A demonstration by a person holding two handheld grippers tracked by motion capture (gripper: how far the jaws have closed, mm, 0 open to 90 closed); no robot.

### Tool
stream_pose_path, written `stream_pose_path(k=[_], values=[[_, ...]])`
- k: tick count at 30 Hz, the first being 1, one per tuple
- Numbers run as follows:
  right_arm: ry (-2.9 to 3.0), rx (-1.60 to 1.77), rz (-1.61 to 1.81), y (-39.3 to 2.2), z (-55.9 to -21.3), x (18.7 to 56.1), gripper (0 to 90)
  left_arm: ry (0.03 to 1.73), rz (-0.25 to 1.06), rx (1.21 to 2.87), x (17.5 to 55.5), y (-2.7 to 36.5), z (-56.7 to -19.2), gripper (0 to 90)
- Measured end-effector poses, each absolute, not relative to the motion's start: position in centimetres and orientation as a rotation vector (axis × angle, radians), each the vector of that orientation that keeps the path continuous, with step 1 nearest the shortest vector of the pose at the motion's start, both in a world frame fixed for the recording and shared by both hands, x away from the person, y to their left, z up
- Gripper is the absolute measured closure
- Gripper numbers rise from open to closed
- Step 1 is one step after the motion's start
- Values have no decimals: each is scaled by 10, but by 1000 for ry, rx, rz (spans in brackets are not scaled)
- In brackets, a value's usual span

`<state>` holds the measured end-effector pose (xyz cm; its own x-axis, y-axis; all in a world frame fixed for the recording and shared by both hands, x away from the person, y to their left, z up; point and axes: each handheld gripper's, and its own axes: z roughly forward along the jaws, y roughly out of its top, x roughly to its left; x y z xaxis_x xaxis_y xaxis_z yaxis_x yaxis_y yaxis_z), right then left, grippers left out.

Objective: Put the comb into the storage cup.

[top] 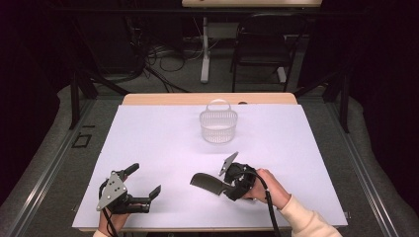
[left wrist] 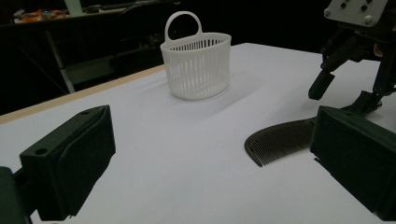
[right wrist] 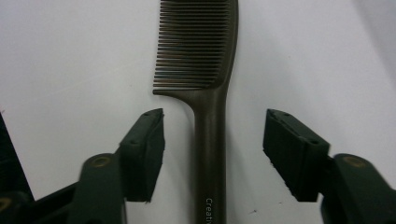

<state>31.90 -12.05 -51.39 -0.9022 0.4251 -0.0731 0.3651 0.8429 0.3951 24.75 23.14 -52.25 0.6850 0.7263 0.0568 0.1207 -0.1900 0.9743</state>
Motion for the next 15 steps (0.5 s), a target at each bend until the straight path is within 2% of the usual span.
stream_pose_path(k=[8,15], values=[[2889,616,482,-115,-517,322,569,683,627,1699,247,231,-522,1],[2937,620,417,-108,-524,327,596,684,626,1700,247,232,-522,1]])
